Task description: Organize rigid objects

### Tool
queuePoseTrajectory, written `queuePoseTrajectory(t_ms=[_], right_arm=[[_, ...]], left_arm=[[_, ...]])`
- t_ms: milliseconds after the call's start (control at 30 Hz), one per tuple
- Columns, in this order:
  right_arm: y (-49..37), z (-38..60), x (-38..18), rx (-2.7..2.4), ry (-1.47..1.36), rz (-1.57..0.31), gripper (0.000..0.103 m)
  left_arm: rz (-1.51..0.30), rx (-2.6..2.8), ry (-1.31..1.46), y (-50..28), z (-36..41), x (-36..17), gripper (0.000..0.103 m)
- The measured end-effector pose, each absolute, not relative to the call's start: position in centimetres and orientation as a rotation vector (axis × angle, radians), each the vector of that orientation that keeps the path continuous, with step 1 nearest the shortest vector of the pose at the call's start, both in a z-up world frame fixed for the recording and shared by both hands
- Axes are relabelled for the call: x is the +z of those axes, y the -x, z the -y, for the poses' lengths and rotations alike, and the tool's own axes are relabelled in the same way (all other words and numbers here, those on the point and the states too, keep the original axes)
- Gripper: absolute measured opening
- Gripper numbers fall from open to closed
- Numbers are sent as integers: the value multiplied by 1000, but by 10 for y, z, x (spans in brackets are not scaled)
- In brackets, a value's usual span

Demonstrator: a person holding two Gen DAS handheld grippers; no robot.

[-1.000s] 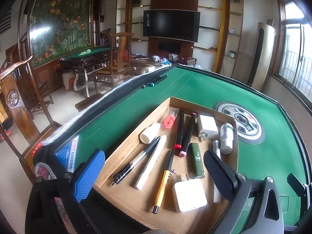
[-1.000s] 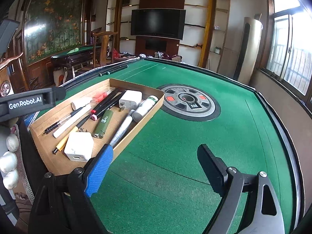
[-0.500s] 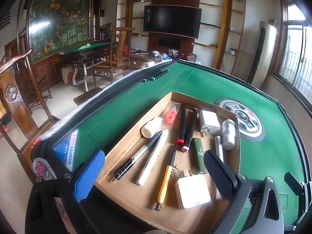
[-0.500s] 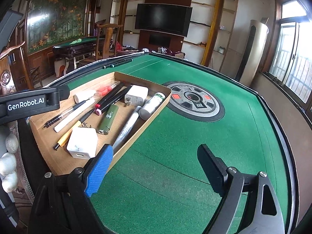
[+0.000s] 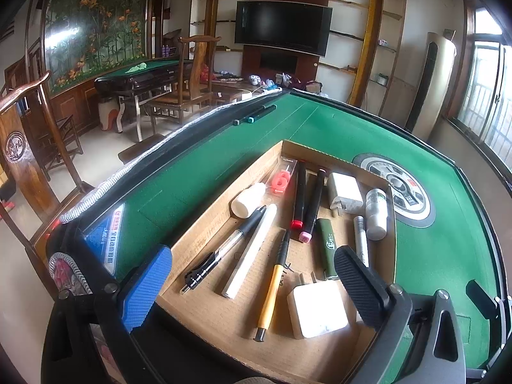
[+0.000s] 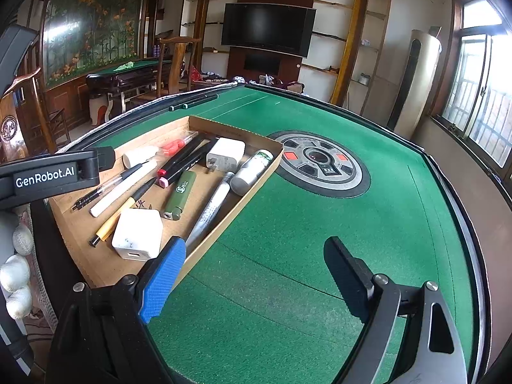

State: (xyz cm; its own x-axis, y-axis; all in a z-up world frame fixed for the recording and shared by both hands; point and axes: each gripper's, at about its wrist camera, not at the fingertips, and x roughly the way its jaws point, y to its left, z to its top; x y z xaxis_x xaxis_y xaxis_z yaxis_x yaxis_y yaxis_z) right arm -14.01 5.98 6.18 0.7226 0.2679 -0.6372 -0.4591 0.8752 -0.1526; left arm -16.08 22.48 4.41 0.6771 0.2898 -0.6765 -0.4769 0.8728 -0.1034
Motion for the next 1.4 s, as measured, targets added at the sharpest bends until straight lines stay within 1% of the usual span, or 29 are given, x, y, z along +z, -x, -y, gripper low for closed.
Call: queuePoseTrajectory(t_ms=[367,1233,1400], right_arm=[[135,-71,66,413,336,-664,88],[129,-71,56,438,324,-689,88],[132,-65,58,447,315,-677,88]], left_arm=[[-723,432,295,156,-228,39,102],[-769,442,313,149,-232,33,102],[-827,416,297,144,-225,36,102]])
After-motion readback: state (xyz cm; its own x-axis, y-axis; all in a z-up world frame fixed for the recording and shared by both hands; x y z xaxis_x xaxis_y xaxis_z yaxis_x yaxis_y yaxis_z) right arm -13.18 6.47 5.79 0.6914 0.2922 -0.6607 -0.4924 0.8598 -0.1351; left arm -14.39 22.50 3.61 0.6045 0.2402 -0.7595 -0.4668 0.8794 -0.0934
